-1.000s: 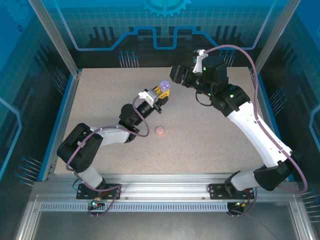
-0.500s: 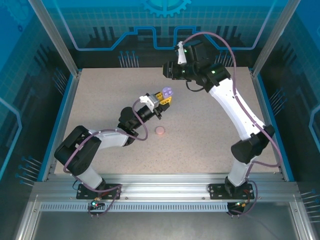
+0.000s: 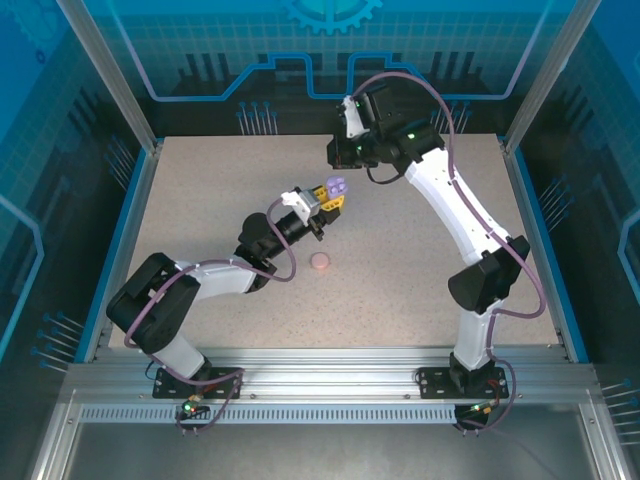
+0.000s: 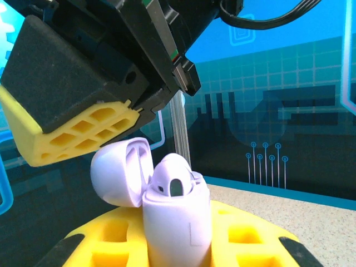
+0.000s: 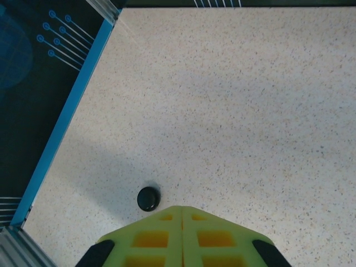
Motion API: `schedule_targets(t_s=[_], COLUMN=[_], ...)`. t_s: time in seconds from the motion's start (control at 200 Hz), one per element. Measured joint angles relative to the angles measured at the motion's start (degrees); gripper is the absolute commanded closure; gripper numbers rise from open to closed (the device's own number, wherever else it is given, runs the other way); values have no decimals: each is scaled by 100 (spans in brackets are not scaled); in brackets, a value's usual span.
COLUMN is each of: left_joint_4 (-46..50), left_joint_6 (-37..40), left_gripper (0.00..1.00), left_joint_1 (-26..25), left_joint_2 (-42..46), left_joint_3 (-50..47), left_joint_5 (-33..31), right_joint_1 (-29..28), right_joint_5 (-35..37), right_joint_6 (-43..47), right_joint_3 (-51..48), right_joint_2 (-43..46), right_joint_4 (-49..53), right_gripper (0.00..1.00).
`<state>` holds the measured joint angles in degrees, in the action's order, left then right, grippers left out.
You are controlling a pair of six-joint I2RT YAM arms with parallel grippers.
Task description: Insert the wireless bluetooth earbuds into the charging case
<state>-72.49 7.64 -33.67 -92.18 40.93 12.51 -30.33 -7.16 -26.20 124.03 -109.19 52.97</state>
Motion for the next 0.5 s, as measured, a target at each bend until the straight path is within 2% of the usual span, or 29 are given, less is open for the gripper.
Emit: schedule_targets(t_s=[0.215, 0.4, 0.5], left_joint_4=[81, 168, 166], left_joint_6=[11, 39, 42], left_gripper=[100, 100, 100], left_joint_1=[-7, -52, -55], left_joint_2=[0, 0, 2], left_joint_3=[2, 2, 7], left_joint_5=[46, 118, 144], right_joint_1=[-28, -26, -83], right_joint_5=[-90, -26, 20], right_joint_6=[79, 81, 37], right_joint_3=[-553, -1460, -2083], right_joint_2=[205, 964, 1604], right_joint_4=[-48, -352, -466], right_gripper=[97, 99, 92])
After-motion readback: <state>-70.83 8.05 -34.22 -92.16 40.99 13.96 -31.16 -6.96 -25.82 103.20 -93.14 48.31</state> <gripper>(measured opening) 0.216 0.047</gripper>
